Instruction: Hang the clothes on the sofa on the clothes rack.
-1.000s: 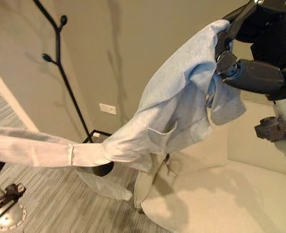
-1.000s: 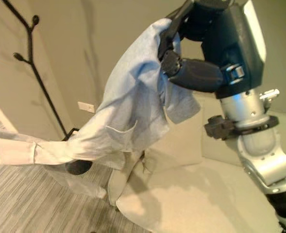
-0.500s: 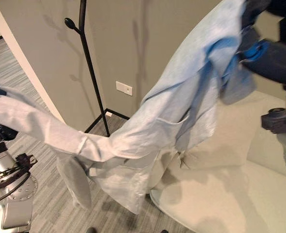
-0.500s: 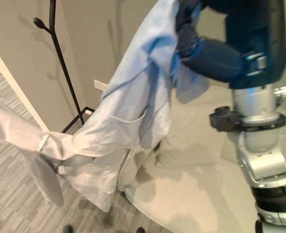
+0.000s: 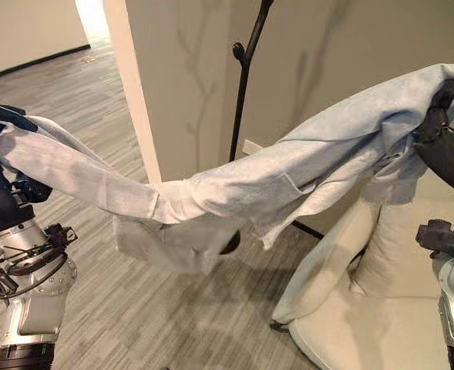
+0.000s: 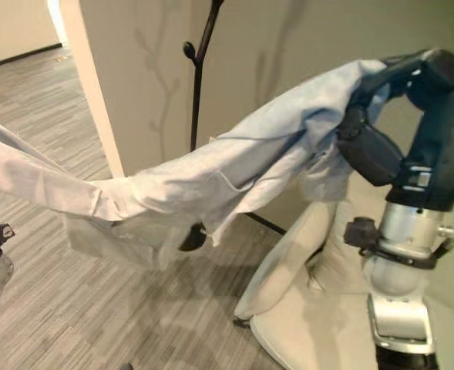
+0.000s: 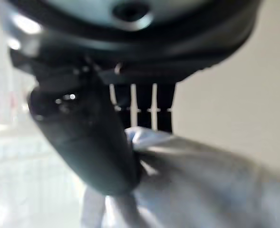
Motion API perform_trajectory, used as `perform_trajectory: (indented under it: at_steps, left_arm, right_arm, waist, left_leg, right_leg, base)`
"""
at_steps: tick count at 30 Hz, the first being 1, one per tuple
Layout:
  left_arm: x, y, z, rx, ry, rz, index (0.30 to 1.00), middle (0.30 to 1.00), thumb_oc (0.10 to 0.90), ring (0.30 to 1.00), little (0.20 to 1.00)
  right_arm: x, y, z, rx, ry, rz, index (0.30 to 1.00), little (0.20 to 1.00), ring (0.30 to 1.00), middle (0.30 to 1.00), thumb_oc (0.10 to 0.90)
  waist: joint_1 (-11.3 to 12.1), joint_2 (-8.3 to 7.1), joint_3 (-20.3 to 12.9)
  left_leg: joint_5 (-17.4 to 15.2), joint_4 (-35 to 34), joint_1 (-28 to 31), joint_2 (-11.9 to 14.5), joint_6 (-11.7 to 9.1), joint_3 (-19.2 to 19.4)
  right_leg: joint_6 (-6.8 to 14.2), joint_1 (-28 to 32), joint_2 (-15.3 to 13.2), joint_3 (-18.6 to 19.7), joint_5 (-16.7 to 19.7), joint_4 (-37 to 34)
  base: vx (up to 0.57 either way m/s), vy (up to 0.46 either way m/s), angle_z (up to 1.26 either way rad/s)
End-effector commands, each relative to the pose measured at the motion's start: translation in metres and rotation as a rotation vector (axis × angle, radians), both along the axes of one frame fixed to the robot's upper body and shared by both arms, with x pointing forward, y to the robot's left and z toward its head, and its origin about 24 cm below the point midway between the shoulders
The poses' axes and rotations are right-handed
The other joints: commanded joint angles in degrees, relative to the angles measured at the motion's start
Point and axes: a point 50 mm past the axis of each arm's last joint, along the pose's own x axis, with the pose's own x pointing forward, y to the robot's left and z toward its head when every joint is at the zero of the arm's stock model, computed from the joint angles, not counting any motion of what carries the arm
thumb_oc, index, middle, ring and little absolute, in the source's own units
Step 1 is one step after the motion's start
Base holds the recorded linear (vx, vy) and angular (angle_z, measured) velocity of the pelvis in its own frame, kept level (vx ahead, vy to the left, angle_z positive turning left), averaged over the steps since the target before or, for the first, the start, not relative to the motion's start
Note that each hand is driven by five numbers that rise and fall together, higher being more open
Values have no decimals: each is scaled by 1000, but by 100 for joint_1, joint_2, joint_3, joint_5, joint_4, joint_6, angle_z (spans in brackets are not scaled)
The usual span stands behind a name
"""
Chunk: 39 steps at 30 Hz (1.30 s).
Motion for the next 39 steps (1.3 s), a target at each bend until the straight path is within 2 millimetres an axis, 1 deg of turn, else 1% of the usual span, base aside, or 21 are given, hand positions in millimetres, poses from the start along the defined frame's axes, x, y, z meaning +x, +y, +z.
perform_trajectory:
  at_steps: [1, 3, 5, 7, 8, 9, 10, 11, 12, 13, 15, 17, 18, 19, 20, 21, 24, 27, 31, 35, 39]
  left_arm:
    - [1, -13, 29, 45, -143, -57, 300, 300, 400, 300, 300]
    - [6, -8, 24, -88, -148, -79, 300, 300, 400, 300, 300]
    - [10, 0, 21, -173, -140, -61, 300, 300, 400, 300, 300]
    - [14, 9, 23, -214, -134, -47, 300, 300, 400, 300, 300]
    - [15, 9, 23, -215, -135, -47, 300, 300, 400, 300, 300]
    - [20, 16, 28, -234, -161, -20, 300, 300, 400, 300, 300]
    - [23, 13, 36, -176, -171, -20, 300, 300, 400, 300, 300]
    - [21, 24, 30, -218, -155, 26, 300, 300, 400, 300, 300]
    - [21, 24, 31, -226, -172, 36, 300, 300, 400, 300, 300]
    - [21, 23, 31, -225, -172, 33, 300, 300, 400, 300, 300]
    - [15, 29, 28, -180, -138, 66, 300, 300, 400, 300, 300]
    - [13, 36, 22, -194, -113, 102, 300, 300, 400, 300, 300]
    - [15, 39, 22, -213, -116, 110, 300, 300, 400, 300, 300]
    - [20, 48, 23, -257, -124, 144, 300, 300, 400, 300, 300]
    - [23, 51, 25, -252, -116, 152, 300, 300, 400, 300, 300]
    - [25, 56, 29, -227, -104, 187, 300, 300, 400, 300, 300]
    - [25, 67, 35, -170, -82, 251, 300, 300, 400, 300, 300]
    - [23, 77, 41, -133, -80, 309, 300, 300, 400, 300, 300]
    - [21, 91, 40, -88, -18, 384, 300, 300, 400, 300, 300]
    - [22, 98, 54, -28, 2, 423, 300, 300, 400, 300, 300]
    - [20, 105, 62, -15, 3, 463, 300, 300, 400, 300, 300]
  right_arm:
    - [-18, -2, 50, -155, -263, -100, 300, 300, 300, 300, 400]
    - [-18, -10, 54, -217, -243, -187, 300, 300, 300, 300, 400]
    - [-14, -13, 56, -230, -224, -181, 300, 300, 300, 300, 400]
    - [-5, -18, 55, -274, -158, -195, 300, 300, 300, 300, 400]
    - [-4, -18, 55, -274, -160, -195, 300, 300, 300, 300, 400]
    - [-1, -24, 55, -382, -115, -280, 300, 300, 300, 300, 400]
    - [1, -33, 56, -508, -91, -408, 300, 300, 300, 300, 400]
    - [-2, -31, 60, -543, -74, -392, 300, 300, 300, 300, 400]
    - [-8, -26, 59, -558, -101, -377, 300, 300, 300, 300, 400]
    - [-9, -27, 59, -559, -102, -380, 300, 300, 300, 300, 400]
    - [-10, -32, 65, -632, -136, -480, 300, 300, 300, 300, 400]
    - [-10, -31, 74, -794, -159, -603, 300, 300, 300, 300, 400]
    - [-7, -31, 76, -835, -148, -627, 300, 300, 300, 300, 400]
    - [-2, -33, 81, -865, -146, -647, 300, 300, 300, 300, 400]
    - [2, -33, 82, -870, -143, -650, 300, 300, 300, 300, 400]
    - [7, -35, 85, -860, -146, -650, 300, 300, 300, 300, 400]
    - [15, -35, 93, -822, -176, -645, 300, 300, 300, 300, 400]
    - [21, -38, 99, -793, -198, -673, 300, 300, 300, 300, 400]
    - [32, -47, 99, -795, -156, -733, 300, 300, 300, 300, 400]
    - [37, -52, 101, -811, -122, -772, 300, 300, 300, 300, 400]
    - [43, -52, 103, -796, -121, -789, 300, 300, 300, 300, 400]
  waist:
    - [-299, 286, -464]
    - [-334, 292, -487]
    - [-320, 262, -525]
    - [-352, 182, -555]
    - [-346, 184, -554]
    - [-461, 86, -552]
    - [-498, 2, -522]
    - [-528, -53, -516]
    - [-557, -77, -568]
    - [-547, -97, -562]
    - [-403, -125, -606]
    - [-265, -52, -458]
    - [-257, -41, -422]
    - [-198, -5, -374]
    - [-179, -26, -374]
    - [-108, -10, -393]
    - [-16, 36, -411]
    - [97, 93, -353]
    - [120, 223, -527]
    - [132, 129, -662]
    - [151, 51, -699]
  left_leg:
    - [-63, -904, 396, 131, 345, 5]
    - [-33, -937, 451, 14, 457, 21]
    - [-67, -945, 509, -82, 503, 71]
    - [-108, -942, 557, -121, 482, 150]
    - [-78, -946, 538, -116, 479, 163]
    - [-192, -908, 591, -160, 465, 152]
    - [-289, -795, 577, -202, 452, 174]
    - [-376, -671, 574, -215, 427, 157]
    - [-544, -368, 543, -201, 387, 151]
    - [-520, -314, 491, -213, 388, 151]
    - [-699, 487, 264, -59, 269, 272]
    - [-396, 2137, -339, 294, 131, 214]
    - [-153, 2423, -552, 388, 111, 183]
    - [-32, 2350, -850, 657, 118, 182]
    - [-122, 2026, -812, 643, 162, 187]
    - [-177, 1184, -784, 565, 167, 7]
    - [583, -80, -809, 508, -60, -418]
    - [846, -600, -1055, 620, -214, -823]
    - [999, -652, -907, 744, -252, -662]
    - [761, -374, -896, 511, -69, -546]
    - [599, -306, -855, 342, 75, -420]
  right_leg:
    - [766, -223, 765, 185, -2015, 700]
    - [568, -337, 1541, 430, -2635, 1050]
    - [419, -431, 2051, 304, -2952, 1229]
    - [288, -550, 2510, 222, -3096, 1151]
    - [269, -562, 2519, 218, -3059, 1126]
    - [253, -677, 2837, 419, -3034, 901]
    - [200, -663, 2900, 472, -2956, 625]
    - [215, -552, 2846, 476, -2872, 409]
    - [185, -352, 2896, 551, -2844, 173]
    - [172, -347, 2883, 540, -2772, 111]
    - [152, 75, 2887, 552, -2726, -333]
    - [-55, 544, 3021, 646, -2868, -569]
    - [-120, 567, 3028, 647, -2889, -582]
    - [-144, 738, 3012, 677, -3011, -612]
    - [-109, 754, 2963, 697, -3014, -626]
    - [-32, 760, 2916, 759, -3036, -640]
    - [32, 854, 2903, 892, -3089, -704]
    - [88, 1014, 2850, 1058, -3243, -674]
    - [276, 1243, 2642, 1128, -3293, -651]
    - [418, 1247, 2293, 1159, -3278, -478]
    - [522, 1098, 2152, 1214, -3222, -223]
  base:
    - [40, 333, -15]
    - [75, 256, -4]
    - [79, 138, -22]
    - [69, 26, -41]
    - [124, -6, -38]
    - [116, -25, -29]
    - [176, -40, -5]
    - [220, -66, 11]
    - [150, -57, 23]
    - [228, -79, 16]
    - [200, -104, -4]
    - [172, -114, -7]
    - [174, -20, -4]
    - [154, 59, 5]
    - [252, 195, 5]
    - [205, 228, -8]
    - [165, 178, -22]
    - [167, 163, -37]
    - [238, 283, -43]
    - [235, 299, -26]
    - [118, 218, 7]
